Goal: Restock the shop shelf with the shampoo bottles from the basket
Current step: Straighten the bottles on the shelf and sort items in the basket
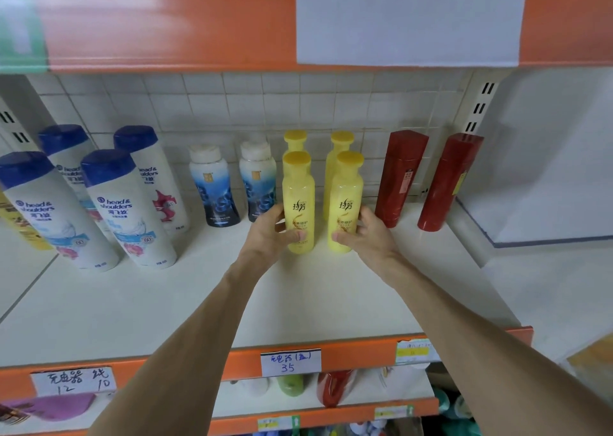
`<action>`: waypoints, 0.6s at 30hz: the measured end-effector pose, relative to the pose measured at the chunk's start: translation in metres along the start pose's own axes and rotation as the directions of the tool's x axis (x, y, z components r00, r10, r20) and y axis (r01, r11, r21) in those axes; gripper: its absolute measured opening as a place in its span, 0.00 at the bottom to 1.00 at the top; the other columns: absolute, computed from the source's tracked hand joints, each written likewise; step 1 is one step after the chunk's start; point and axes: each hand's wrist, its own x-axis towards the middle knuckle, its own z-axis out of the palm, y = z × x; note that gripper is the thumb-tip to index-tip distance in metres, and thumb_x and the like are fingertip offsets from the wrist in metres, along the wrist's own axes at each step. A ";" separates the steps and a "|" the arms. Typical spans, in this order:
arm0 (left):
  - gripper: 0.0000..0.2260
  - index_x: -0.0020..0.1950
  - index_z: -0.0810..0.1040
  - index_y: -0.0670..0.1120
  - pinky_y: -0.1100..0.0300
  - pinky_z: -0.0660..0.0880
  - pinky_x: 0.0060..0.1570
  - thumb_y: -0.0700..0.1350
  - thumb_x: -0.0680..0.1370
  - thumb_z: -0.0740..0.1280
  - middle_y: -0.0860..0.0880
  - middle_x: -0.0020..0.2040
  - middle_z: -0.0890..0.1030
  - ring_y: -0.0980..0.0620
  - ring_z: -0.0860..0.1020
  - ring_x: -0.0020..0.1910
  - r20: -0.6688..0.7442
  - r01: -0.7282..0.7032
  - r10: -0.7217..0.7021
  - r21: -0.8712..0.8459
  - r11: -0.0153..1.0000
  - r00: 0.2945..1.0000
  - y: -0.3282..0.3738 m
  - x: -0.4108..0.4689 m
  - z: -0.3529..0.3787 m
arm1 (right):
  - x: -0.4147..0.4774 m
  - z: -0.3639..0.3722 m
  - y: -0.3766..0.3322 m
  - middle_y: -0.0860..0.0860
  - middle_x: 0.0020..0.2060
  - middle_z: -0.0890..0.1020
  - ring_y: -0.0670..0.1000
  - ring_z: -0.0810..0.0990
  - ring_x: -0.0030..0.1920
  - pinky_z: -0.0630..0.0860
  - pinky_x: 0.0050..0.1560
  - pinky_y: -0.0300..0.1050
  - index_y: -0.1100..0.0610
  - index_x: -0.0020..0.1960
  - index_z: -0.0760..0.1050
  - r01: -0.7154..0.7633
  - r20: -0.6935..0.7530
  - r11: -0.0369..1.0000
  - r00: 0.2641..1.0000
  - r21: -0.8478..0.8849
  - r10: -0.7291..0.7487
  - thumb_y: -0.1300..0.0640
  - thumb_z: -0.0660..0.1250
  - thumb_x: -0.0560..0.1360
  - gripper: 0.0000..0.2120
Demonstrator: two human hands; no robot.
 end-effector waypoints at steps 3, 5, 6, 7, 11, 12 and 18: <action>0.22 0.65 0.74 0.46 0.52 0.74 0.62 0.37 0.73 0.72 0.49 0.60 0.80 0.51 0.77 0.59 0.027 0.001 -0.002 0.024 1.000 1.000 -0.001 0.004 -0.002 | -0.001 0.000 0.001 0.51 0.58 0.83 0.50 0.82 0.57 0.78 0.62 0.54 0.52 0.66 0.71 0.001 -0.007 1.000 1.000 0.008 -0.001 0.64 0.75 0.71 0.26; 0.22 0.66 0.74 0.45 0.52 0.74 0.62 0.36 0.73 0.72 0.50 0.59 0.81 0.51 0.78 0.58 0.021 0.002 -0.002 0.011 1.000 1.000 -0.002 0.003 -0.002 | -0.001 0.000 0.000 0.51 0.59 0.82 0.50 0.82 0.58 0.77 0.62 0.55 0.51 0.66 0.71 -0.003 -0.005 1.000 1.000 0.011 0.003 0.64 0.76 0.71 0.27; 0.22 0.66 0.73 0.45 0.53 0.74 0.61 0.36 0.73 0.72 0.50 0.59 0.80 0.52 0.78 0.58 0.014 0.006 -0.006 -0.003 1.000 1.000 -0.002 0.003 -0.001 | -0.002 0.000 -0.001 0.51 0.59 0.82 0.50 0.82 0.58 0.77 0.62 0.55 0.51 0.67 0.71 -0.007 0.001 1.000 1.000 0.002 0.007 0.62 0.76 0.70 0.28; 0.23 0.66 0.73 0.45 0.54 0.74 0.60 0.35 0.73 0.71 0.50 0.59 0.80 0.52 0.78 0.57 0.010 0.009 -0.009 -0.014 1.000 1.000 -0.002 0.003 0.000 | -0.002 -0.001 -0.001 0.51 0.60 0.82 0.51 0.81 0.59 0.77 0.63 0.56 0.51 0.67 0.70 -0.014 0.006 1.000 1.000 -0.012 0.014 0.61 0.77 0.69 0.29; 0.27 0.68 0.70 0.45 0.60 0.73 0.54 0.37 0.71 0.74 0.49 0.61 0.78 0.51 0.76 0.58 0.029 0.054 -0.055 0.031 0.998 0.998 -0.002 0.004 -0.004 | -0.015 -0.010 -0.003 0.52 0.61 0.79 0.51 0.77 0.62 0.74 0.62 0.46 0.58 0.68 0.69 -0.082 -0.020 0.995 0.997 -0.058 0.081 0.62 0.76 0.71 0.29; 0.29 0.69 0.70 0.45 0.62 0.72 0.52 0.38 0.70 0.75 0.50 0.62 0.77 0.51 0.76 0.59 0.029 0.062 -0.064 0.050 0.997 0.998 -0.003 0.004 -0.006 | -0.021 -0.013 -0.004 0.52 0.61 0.77 0.51 0.76 0.63 0.72 0.61 0.43 0.60 0.68 0.68 -0.098 -0.039 0.991 0.995 -0.086 0.095 0.62 0.76 0.71 0.28; 0.36 0.71 0.67 0.43 0.59 0.72 0.50 0.45 0.67 0.78 0.46 0.63 0.74 0.50 0.74 0.57 -0.130 0.170 -0.144 0.219 0.961 0.981 -0.002 -0.030 -0.008 | -0.056 -0.026 -0.016 0.58 0.67 0.73 0.55 0.72 0.69 0.69 0.69 0.49 0.63 0.71 0.66 -0.100 -0.113 0.963 0.991 -0.249 0.073 0.60 0.73 0.75 0.28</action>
